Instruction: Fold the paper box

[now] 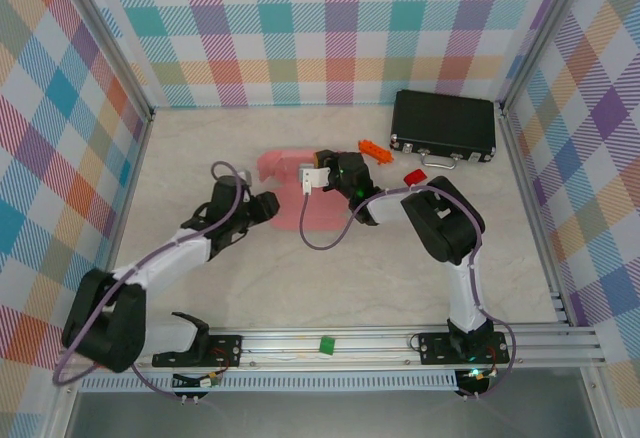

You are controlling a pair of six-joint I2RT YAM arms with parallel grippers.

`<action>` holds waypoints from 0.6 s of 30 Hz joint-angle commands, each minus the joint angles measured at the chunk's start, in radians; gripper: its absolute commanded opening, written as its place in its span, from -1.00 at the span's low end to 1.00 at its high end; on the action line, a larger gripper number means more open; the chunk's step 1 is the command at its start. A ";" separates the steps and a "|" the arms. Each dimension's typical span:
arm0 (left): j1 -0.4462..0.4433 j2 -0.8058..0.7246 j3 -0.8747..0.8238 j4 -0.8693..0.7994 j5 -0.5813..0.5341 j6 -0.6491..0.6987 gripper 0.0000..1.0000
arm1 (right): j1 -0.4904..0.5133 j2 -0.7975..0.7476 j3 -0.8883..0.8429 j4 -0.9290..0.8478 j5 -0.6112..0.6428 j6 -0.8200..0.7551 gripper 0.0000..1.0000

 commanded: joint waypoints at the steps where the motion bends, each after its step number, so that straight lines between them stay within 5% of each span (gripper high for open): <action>1: 0.066 -0.071 -0.013 -0.107 -0.120 0.022 0.18 | 0.007 0.015 -0.010 0.045 0.001 -0.004 -0.78; 9: 0.271 0.099 0.148 -0.130 -0.118 0.029 0.21 | 0.015 0.016 -0.008 0.043 0.001 -0.001 -0.78; 18: 0.335 0.501 0.492 -0.188 0.054 0.116 -0.10 | 0.022 0.025 -0.011 0.052 0.007 0.001 -0.77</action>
